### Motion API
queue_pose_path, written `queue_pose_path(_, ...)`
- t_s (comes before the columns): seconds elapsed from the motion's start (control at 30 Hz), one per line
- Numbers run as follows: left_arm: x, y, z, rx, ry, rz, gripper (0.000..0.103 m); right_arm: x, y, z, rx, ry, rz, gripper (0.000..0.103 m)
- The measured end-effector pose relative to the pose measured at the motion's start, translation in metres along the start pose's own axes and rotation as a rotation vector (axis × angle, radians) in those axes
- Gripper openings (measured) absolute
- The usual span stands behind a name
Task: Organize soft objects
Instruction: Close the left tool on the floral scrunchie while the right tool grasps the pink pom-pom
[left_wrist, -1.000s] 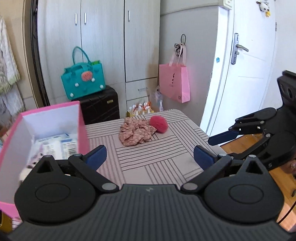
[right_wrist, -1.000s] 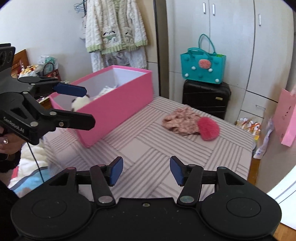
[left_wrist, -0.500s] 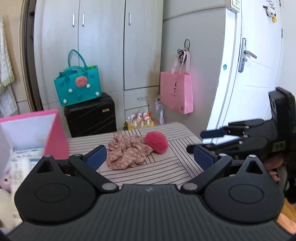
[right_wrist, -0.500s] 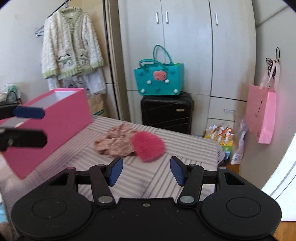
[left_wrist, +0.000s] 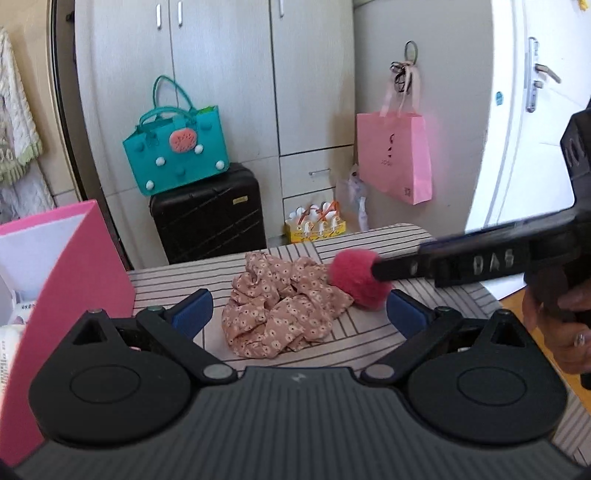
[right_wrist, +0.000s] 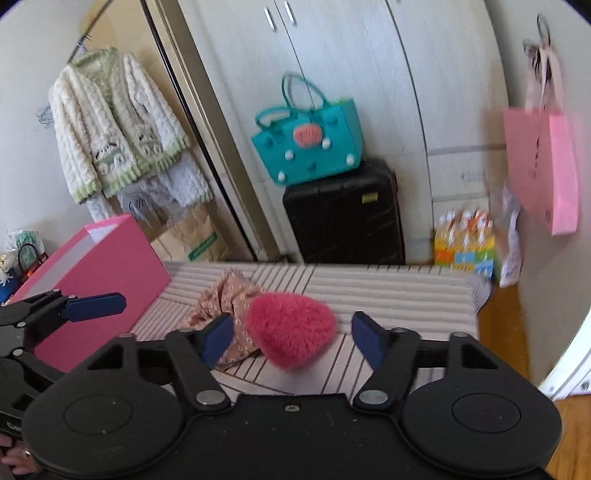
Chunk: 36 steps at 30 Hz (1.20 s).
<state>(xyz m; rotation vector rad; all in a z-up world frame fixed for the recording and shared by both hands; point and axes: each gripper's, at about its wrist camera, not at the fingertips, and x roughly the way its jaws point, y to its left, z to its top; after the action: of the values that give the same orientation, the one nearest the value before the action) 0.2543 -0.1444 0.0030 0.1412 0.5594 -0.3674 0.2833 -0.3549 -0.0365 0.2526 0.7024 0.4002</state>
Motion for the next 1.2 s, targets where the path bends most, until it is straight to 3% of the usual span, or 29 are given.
queue_pose_path(0.03,0.005,0.001,0.001,-0.004,0.010,0.013,0.102,0.010,0.000,0.001,0.005,0.055,-0.033,0.082)
queue_pose_path(0.1,0.014,0.001,0.002,0.002,0.022,0.039,0.102,0.019,-0.002,0.002,0.024,0.070,-0.051,0.082)
queue_pose_path(0.3,0.024,0.005,0.000,-0.021,0.036,0.042,0.102,0.028,-0.007,0.006,0.078,0.063,0.066,0.082)
queue_pose_path(0.43,0.032,0.007,-0.001,-0.044,0.047,0.045,0.102,0.037,-0.006,0.006,0.086,0.045,0.075,0.080)
queue_pose_path(0.5,0.036,0.006,-0.001,-0.050,0.065,0.032,0.102,0.036,-0.011,0.005,0.124,0.016,0.063,0.059)
queue_pose_path(0.8,0.061,0.012,0.002,-0.102,0.104,0.036,0.102,0.009,-0.008,0.007,0.003,0.001,0.072,0.022)
queue_pose_path(0.93,0.068,0.009,0.005,-0.090,0.116,0.052,0.102,0.013,-0.006,0.005,-0.056,0.033,0.060,0.025)
queue_pose_path(1.07,0.084,0.009,0.003,-0.075,0.144,0.125,0.102,0.021,-0.002,0.002,-0.112,0.034,0.017,0.045)
queue_pose_path(1.2,0.087,0.017,-0.002,-0.130,0.143,0.108,0.103,0.027,-0.003,0.000,-0.144,0.037,-0.003,0.057)
